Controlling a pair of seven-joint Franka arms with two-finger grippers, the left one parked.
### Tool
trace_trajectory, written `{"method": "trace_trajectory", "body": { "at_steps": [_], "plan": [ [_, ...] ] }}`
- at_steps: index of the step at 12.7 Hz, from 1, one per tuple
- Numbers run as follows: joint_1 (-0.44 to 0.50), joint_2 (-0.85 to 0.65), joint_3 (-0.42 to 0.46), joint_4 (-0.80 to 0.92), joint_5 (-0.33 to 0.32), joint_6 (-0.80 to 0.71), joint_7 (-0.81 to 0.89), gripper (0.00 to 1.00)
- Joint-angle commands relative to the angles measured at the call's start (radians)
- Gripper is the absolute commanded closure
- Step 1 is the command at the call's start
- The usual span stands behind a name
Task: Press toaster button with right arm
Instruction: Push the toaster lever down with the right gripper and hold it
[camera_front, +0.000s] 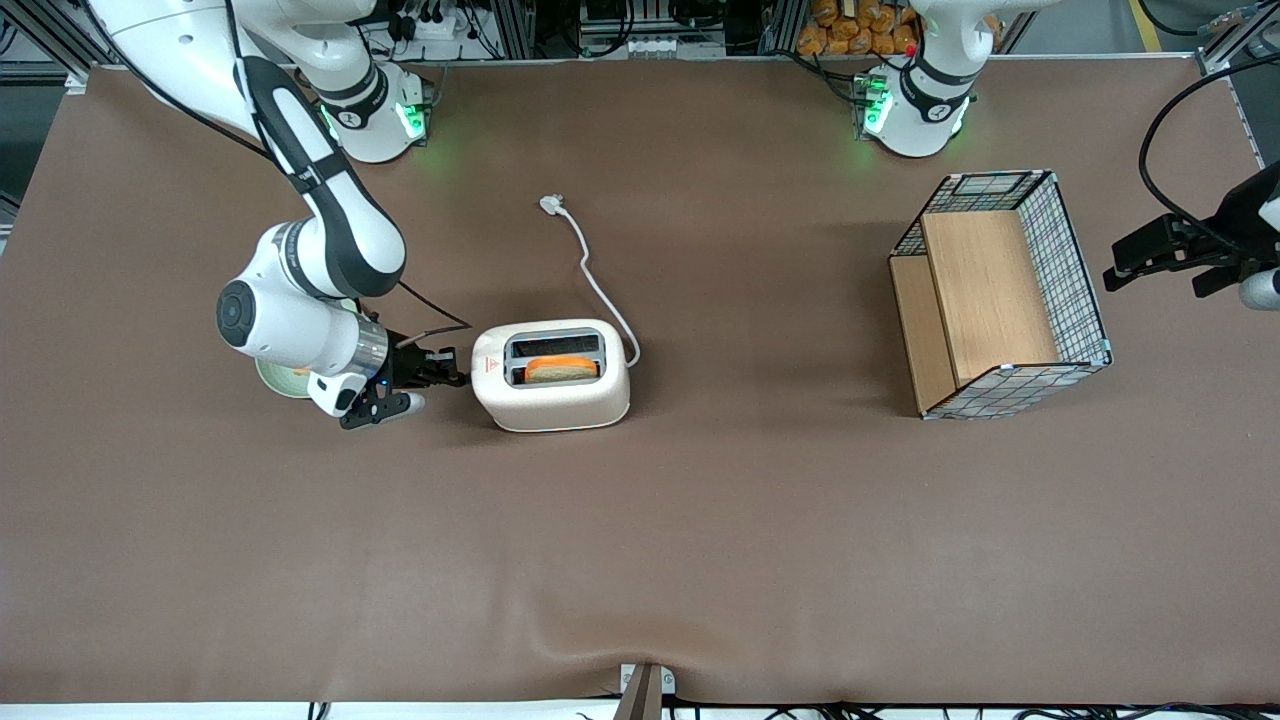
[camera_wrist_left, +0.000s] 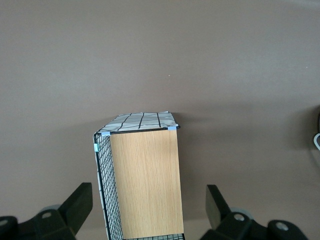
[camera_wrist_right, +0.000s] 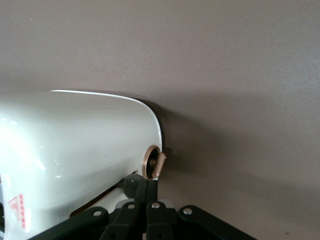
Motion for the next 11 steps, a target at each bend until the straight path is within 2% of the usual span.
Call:
{"method": "trace_trajectory", "body": {
  "at_steps": [1, 11],
  "plan": [
    [0.020, 0.045, 0.014, -0.008, 0.030, 0.012, -0.027, 1.00],
    [0.023, 0.061, 0.012, -0.006, 0.029, 0.020, -0.025, 1.00]
  ]
}}
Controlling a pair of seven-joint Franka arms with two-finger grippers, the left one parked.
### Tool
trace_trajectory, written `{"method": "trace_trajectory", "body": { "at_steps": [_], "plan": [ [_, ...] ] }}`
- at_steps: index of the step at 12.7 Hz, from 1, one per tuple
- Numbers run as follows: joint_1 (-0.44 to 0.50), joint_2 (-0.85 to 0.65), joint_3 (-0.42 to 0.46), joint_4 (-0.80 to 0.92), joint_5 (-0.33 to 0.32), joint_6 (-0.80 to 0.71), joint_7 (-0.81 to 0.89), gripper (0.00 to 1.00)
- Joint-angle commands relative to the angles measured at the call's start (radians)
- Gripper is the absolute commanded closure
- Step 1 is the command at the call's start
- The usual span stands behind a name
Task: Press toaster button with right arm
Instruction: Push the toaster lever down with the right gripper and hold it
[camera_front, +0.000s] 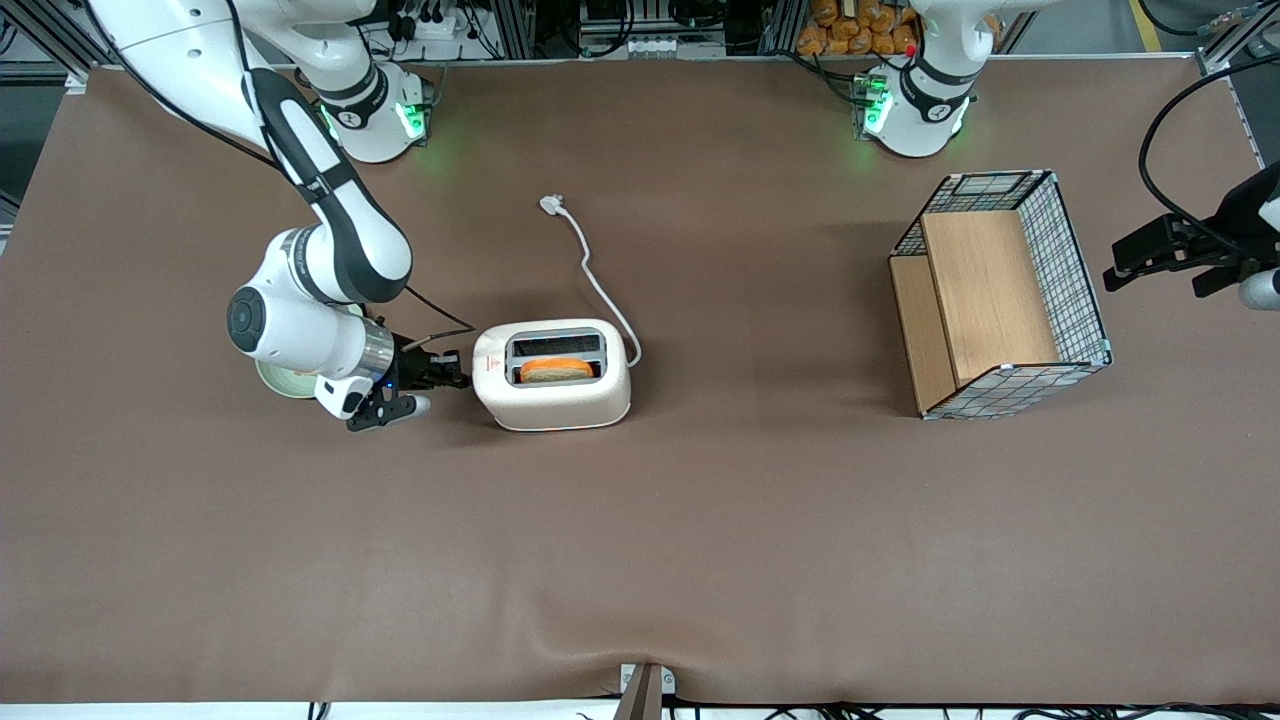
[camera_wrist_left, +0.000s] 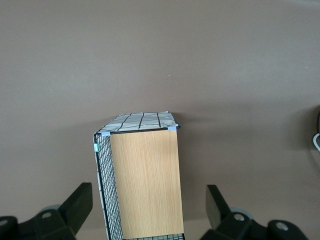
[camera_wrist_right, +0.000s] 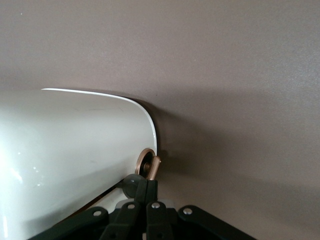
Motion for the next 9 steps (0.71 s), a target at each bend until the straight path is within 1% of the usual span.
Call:
{"method": "trace_trajectory", "body": {
  "at_steps": [1, 3, 5, 6, 7, 8, 9],
  "plan": [
    [0.016, 0.035, 0.014, 0.001, 0.030, 0.002, -0.018, 1.00],
    [0.011, 0.020, 0.014, 0.007, 0.030, -0.001, -0.008, 1.00],
    [0.010, -0.008, 0.014, 0.018, 0.030, -0.034, -0.004, 1.00],
    [0.008, -0.027, 0.012, 0.026, 0.030, -0.054, -0.003, 0.91],
    [0.007, -0.049, 0.011, 0.033, 0.030, -0.070, 0.005, 0.62],
    [0.004, -0.072, 0.009, 0.036, 0.029, -0.079, 0.008, 0.19],
    [-0.001, -0.096, 0.006, 0.038, 0.024, -0.084, 0.008, 0.00]
  ]
}}
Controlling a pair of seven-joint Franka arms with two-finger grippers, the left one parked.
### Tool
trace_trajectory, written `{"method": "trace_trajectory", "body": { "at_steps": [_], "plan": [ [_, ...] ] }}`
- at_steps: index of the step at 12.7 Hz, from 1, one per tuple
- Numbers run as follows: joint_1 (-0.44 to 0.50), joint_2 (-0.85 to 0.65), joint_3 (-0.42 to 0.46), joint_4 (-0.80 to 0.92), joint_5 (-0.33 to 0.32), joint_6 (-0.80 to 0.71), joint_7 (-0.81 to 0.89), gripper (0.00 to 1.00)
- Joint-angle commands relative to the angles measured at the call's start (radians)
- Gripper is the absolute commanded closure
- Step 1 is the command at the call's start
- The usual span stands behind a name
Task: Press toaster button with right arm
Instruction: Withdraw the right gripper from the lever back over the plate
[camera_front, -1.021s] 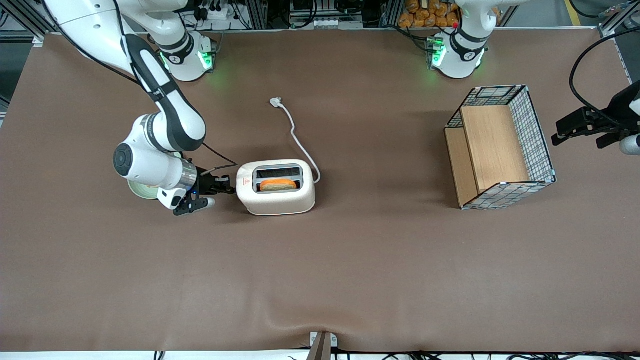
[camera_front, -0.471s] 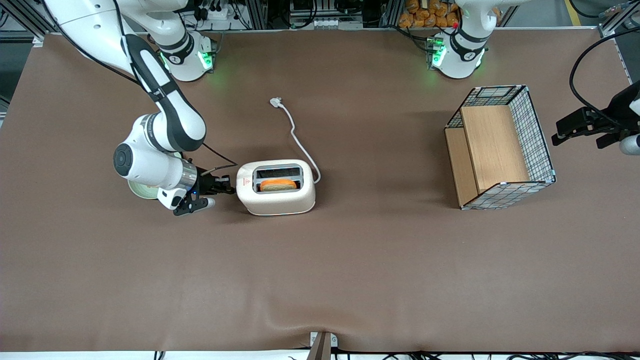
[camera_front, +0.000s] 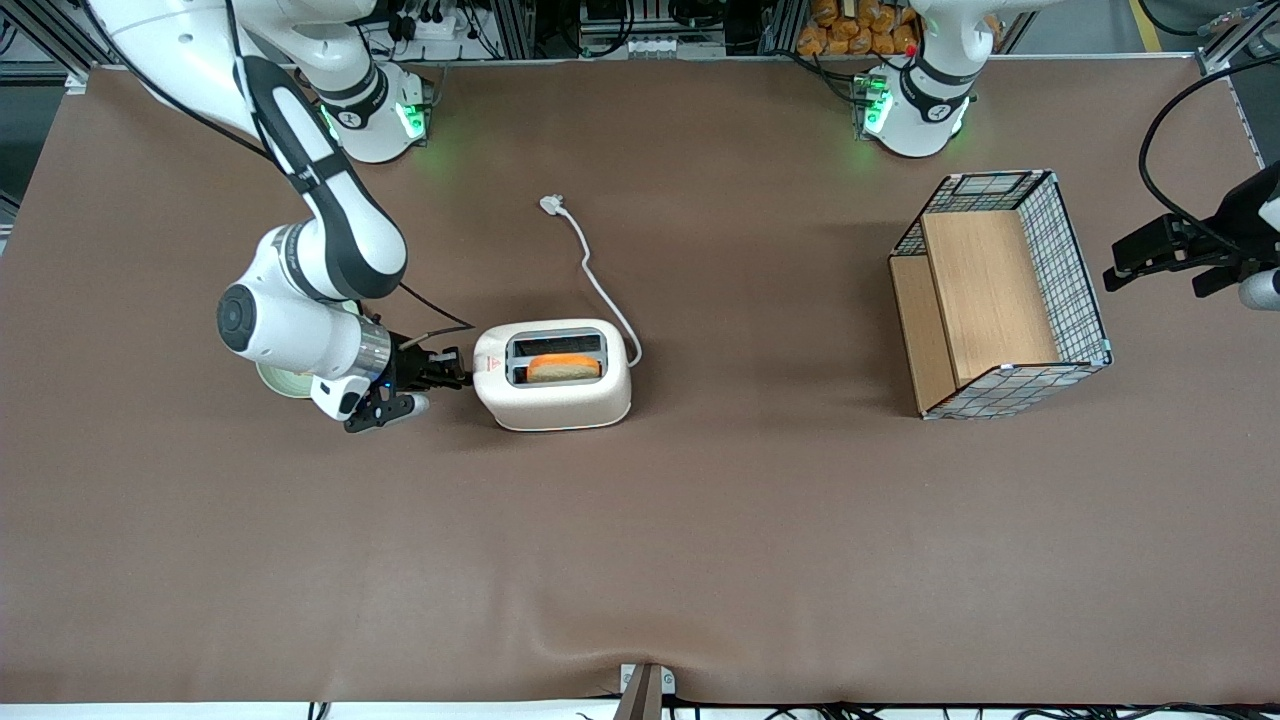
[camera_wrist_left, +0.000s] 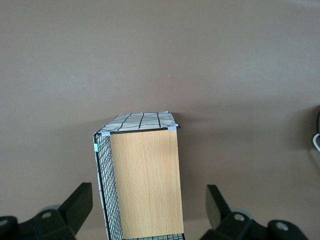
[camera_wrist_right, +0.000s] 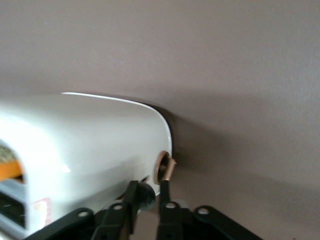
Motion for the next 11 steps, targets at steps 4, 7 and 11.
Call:
{"method": "trace_trajectory", "body": {
  "at_steps": [4, 7, 11],
  "plan": [
    [-0.040, -0.162, -0.019, 0.010, 0.004, -0.116, 0.006, 0.00],
    [-0.045, -0.211, -0.096, 0.104, -0.112, -0.260, 0.007, 0.00],
    [-0.045, -0.265, -0.182, 0.246, -0.313, -0.426, 0.006, 0.00]
  ]
}}
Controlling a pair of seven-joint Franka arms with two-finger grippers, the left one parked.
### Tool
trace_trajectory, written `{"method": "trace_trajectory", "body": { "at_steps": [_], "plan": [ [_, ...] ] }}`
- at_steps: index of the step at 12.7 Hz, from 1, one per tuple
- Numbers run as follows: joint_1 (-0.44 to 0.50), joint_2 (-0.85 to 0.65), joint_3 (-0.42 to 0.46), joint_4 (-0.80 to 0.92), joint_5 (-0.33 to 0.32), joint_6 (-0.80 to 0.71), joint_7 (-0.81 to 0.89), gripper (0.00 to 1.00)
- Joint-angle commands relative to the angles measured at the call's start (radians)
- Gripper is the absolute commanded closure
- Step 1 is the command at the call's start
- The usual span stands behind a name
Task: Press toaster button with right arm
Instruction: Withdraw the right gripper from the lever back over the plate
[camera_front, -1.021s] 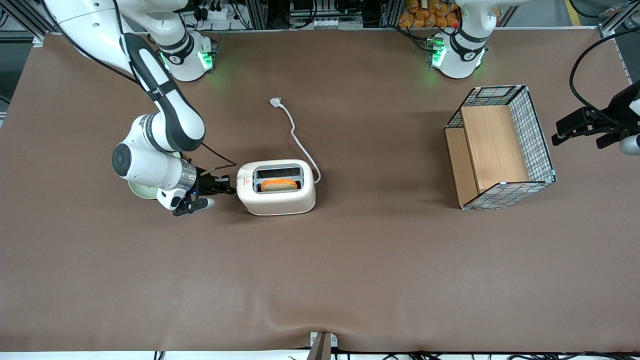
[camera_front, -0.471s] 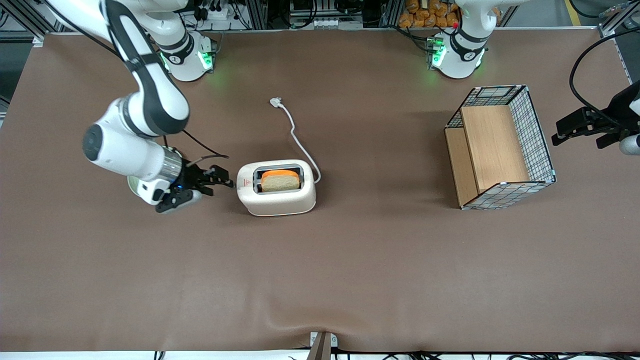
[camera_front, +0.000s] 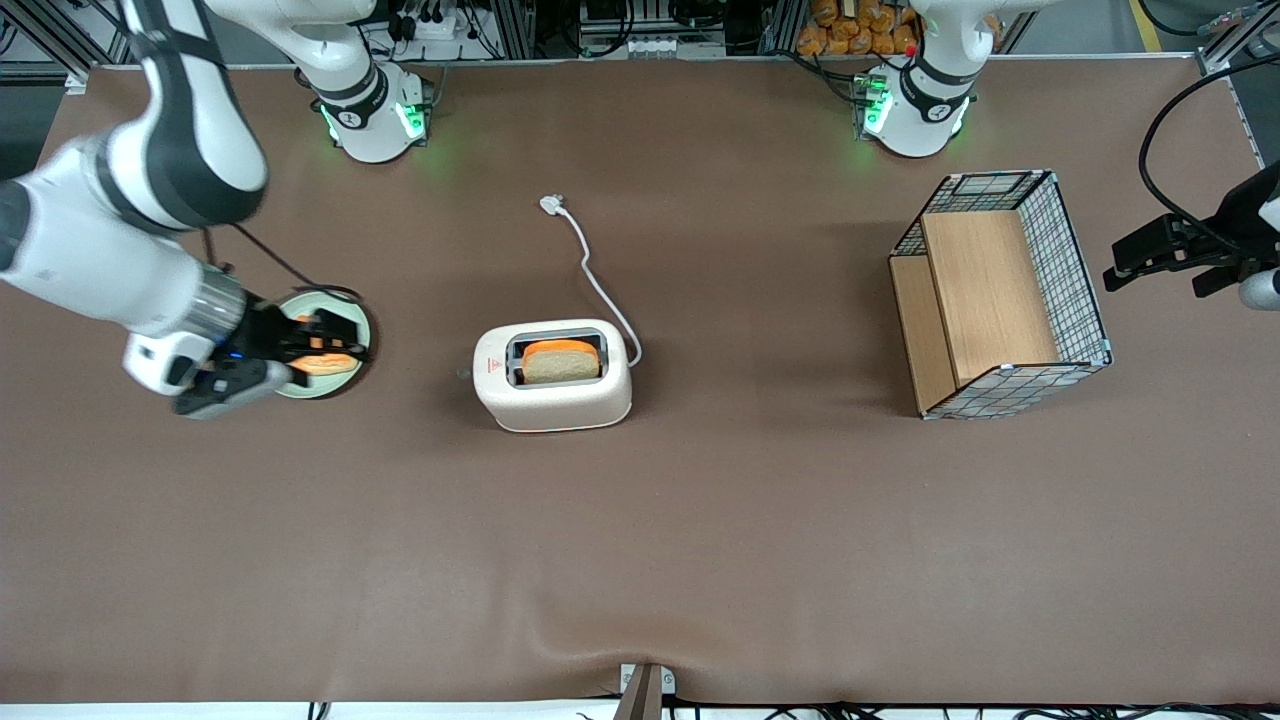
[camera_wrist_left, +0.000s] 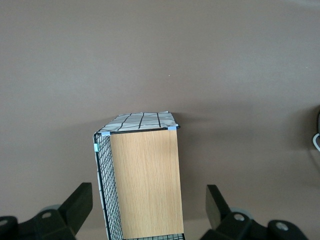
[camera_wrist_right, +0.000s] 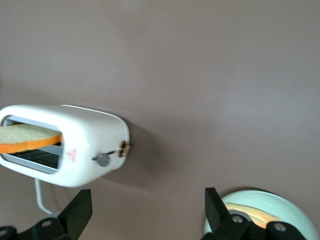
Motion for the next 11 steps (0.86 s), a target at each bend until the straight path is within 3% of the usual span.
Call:
{"method": "trace_trajectory", "body": {
  "at_steps": [1, 3, 7, 9, 11],
  "plan": [
    [0.004, -0.027, -0.066, 0.090, -0.085, -0.111, 0.003, 0.00],
    [0.015, -0.023, -0.105, 0.204, -0.137, -0.268, 0.005, 0.00],
    [0.020, -0.079, -0.163, 0.249, -0.166, -0.380, 0.011, 0.00],
    [0.035, -0.093, -0.163, 0.311, -0.240, -0.486, 0.107, 0.00],
    [0.038, -0.099, -0.165, 0.355, -0.246, -0.584, 0.198, 0.00]
  ]
}}
